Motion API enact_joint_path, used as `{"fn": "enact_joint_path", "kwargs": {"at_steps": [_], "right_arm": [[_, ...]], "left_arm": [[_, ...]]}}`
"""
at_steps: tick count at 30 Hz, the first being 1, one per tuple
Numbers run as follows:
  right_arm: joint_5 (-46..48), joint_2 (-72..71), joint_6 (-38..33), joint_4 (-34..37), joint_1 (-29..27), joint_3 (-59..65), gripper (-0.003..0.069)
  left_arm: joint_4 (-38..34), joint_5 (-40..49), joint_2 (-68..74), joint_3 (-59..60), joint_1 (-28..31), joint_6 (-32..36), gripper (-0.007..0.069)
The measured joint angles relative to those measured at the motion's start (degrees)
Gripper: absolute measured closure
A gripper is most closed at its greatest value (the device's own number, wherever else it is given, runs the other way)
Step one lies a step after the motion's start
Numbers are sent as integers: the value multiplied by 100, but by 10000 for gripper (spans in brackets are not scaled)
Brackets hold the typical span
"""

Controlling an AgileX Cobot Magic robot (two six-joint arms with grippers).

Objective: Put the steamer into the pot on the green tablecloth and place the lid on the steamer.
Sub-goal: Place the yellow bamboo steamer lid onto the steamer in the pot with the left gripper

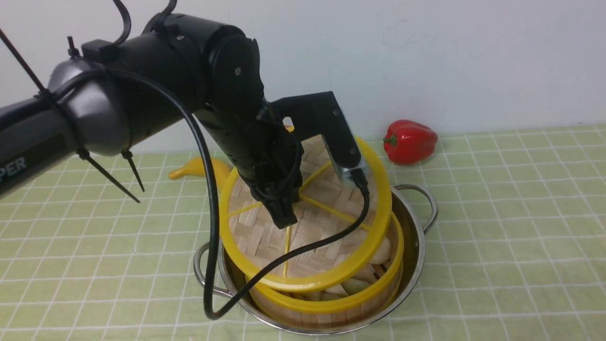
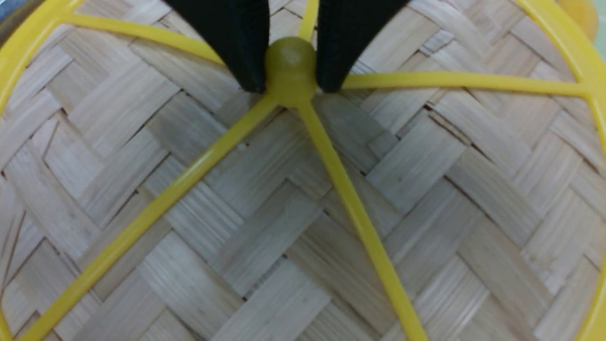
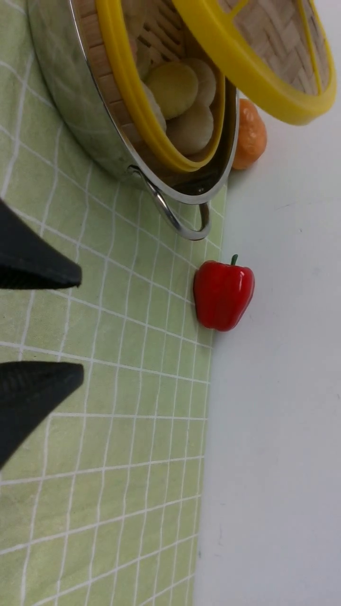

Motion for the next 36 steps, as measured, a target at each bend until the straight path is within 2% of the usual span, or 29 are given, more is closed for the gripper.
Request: {"fn": "enact_joint_path", "kwargs": {"at_steps": [7,19,36], "right_arm": [[0,0,0,0,0,0,417],[0,0,0,0,0,0,417],[0,0,0,0,0,0,417]], "left_arm": [[-44,-11,57,0,-8,28,508],[-389,7,67,0,-14,592,508],[-602,-8,130,-4,-19,692,508]]}}
